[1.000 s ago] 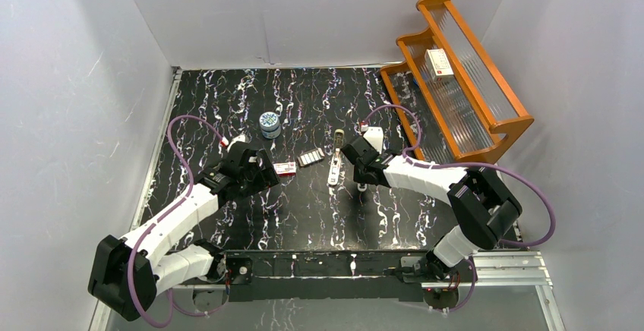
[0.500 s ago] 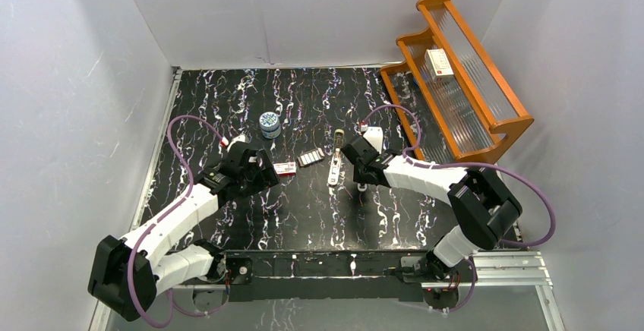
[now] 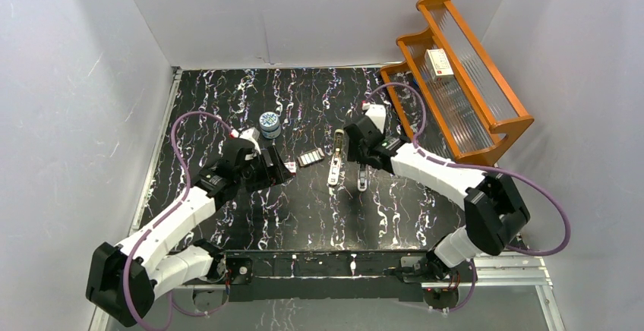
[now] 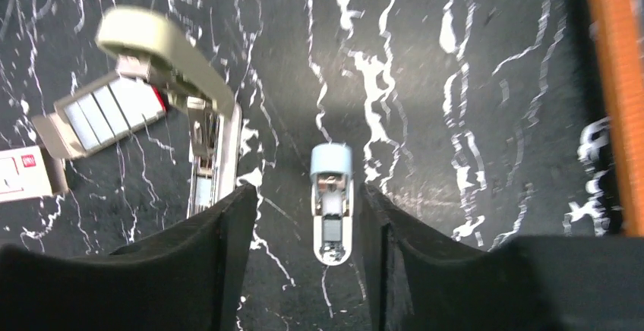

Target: Load the staples into the stapler

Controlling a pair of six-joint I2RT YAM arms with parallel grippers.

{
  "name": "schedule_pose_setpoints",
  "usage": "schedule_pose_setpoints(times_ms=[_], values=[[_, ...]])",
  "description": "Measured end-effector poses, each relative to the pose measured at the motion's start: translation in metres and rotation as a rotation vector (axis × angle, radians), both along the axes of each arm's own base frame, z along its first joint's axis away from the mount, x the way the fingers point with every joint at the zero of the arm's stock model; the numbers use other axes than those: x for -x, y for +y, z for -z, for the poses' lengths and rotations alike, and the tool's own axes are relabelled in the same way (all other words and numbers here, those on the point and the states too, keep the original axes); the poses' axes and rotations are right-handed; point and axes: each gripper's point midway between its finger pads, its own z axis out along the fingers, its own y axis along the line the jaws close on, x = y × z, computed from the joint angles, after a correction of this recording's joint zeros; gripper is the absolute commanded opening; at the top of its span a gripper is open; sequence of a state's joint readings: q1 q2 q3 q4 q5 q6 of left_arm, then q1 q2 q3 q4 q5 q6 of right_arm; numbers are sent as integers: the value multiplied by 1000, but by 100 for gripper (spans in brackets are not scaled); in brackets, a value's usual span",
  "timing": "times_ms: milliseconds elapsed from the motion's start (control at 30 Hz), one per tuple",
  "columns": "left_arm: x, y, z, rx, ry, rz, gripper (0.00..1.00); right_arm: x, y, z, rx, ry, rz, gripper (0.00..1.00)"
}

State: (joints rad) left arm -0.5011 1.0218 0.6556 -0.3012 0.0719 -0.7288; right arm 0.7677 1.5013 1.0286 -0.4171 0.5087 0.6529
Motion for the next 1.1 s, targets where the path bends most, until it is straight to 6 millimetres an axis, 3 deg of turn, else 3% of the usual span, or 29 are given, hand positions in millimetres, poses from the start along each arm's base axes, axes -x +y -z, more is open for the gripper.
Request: schedule_pose_setpoints(times_ms=[133,200,267,400,500,733,1100], values=[[-1,-14,-18,67,-65,74,88,-16,-12,-28,-17,-34,54,74],[-2,-18,-25,88,-90,94,95,-22,-16,-36,-16,-41,66,76],[-3,-20,-31,105,-112,106,94,-25,-21,-39,-5,-36,64,79],[-2,-29,-43,149,-150,155,94,-29,-14,-31,24,7,18,81],[2,-41,-52,205,-175,224,94,-30,-7,-13,48,62,-14,80],[12,-60,-54,280,-153,343,91,-21,-3,30,111,201,-58,60],[25,-69,-46,328,-94,414,87,-21,-4,39,123,229,-44,38]])
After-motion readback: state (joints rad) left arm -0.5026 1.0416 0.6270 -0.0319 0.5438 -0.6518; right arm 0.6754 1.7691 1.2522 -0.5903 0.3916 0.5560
